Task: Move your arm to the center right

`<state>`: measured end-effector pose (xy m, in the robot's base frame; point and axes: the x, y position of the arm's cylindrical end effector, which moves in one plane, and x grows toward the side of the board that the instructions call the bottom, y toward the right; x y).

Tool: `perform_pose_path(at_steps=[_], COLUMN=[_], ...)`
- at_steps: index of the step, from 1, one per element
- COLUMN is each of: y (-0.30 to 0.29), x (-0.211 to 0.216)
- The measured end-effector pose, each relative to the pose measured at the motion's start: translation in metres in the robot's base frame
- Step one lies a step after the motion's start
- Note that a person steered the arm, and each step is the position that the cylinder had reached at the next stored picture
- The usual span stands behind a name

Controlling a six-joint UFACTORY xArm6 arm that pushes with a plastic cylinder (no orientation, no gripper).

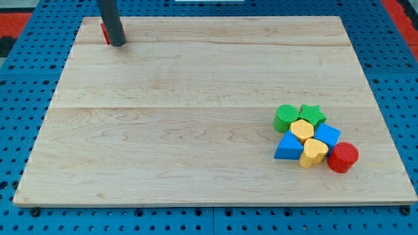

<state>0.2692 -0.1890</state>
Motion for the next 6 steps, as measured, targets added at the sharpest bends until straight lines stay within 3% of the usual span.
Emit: perform_pose_path(at_steps=[2,3,6], y=[-0.017,0.036,0.292], x=[-0.015,0.004,0.089])
